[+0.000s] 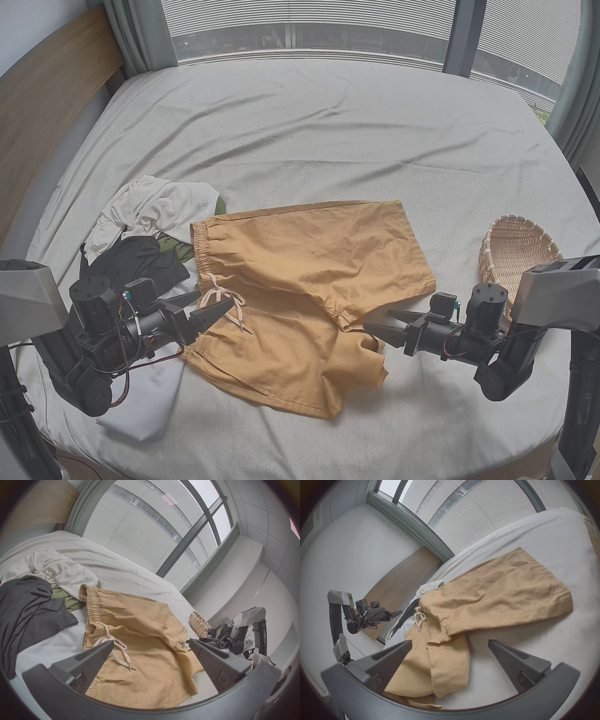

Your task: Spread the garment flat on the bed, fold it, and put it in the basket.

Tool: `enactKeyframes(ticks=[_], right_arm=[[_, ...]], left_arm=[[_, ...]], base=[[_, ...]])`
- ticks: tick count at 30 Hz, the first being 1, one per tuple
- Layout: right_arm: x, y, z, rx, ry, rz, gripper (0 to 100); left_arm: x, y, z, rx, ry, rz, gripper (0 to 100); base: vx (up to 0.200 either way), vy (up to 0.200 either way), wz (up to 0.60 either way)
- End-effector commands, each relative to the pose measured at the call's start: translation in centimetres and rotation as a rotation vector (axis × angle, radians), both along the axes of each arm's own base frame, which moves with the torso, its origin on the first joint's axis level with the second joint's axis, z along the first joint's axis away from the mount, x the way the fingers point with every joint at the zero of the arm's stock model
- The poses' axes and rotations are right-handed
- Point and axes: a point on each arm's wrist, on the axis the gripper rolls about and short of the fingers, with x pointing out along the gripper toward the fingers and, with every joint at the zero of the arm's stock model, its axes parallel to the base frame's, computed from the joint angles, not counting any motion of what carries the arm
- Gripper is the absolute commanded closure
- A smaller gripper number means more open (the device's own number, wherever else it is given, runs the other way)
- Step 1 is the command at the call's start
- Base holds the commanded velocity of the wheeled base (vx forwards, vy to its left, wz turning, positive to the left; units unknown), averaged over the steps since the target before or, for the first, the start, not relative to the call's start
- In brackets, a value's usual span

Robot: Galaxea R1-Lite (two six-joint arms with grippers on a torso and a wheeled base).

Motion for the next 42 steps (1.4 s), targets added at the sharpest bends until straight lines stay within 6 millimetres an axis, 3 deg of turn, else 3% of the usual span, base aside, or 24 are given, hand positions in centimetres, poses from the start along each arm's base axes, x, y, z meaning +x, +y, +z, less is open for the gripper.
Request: enactKeyframes(ticks=[1, 9, 10, 17, 28, 42], right_arm=[[0.2, 0.4, -1.1, -0.011, 0.019, -0.006, 0], [0.1, 1.1, -1.3, -0.013, 0.02, 0.008, 0], [0.1, 1.1, -1.4, -0.012, 0.023, 0.009, 100], [0.1, 1.0, -0.8, -0.007, 0.011, 0.004, 100], [0.4, -1.2, 2.1, 0.015, -0.063, -0.069, 100], [0.4, -2.9, 1.8, 0.001, -0.043, -0.116, 100]], left_arm=[[0.0, 0.0, -0.2, 0.001, 0.005, -0.001, 0], [0.0, -0.1, -0.2, 0.001, 0.005, -0.002, 0], [0.0, -0.1, -0.1, 0.001, 0.003, -0.002, 0], [0.0, -0.1, -0.2, 0.001, 0.005, -0.002, 0], [0.0, -0.1, -0.1, 0.001, 0.002, -0.002, 0], [0.0, -0.1, -0.1, 0.002, 0.002, -0.002, 0]], base=[[0.0, 0.0, 0.0], [0.0, 0.0, 0.0], [0.0, 0.0, 0.0], [0.0, 0.0, 0.0], [0.0, 0.0, 0.0], [0.0, 0.0, 0.0]])
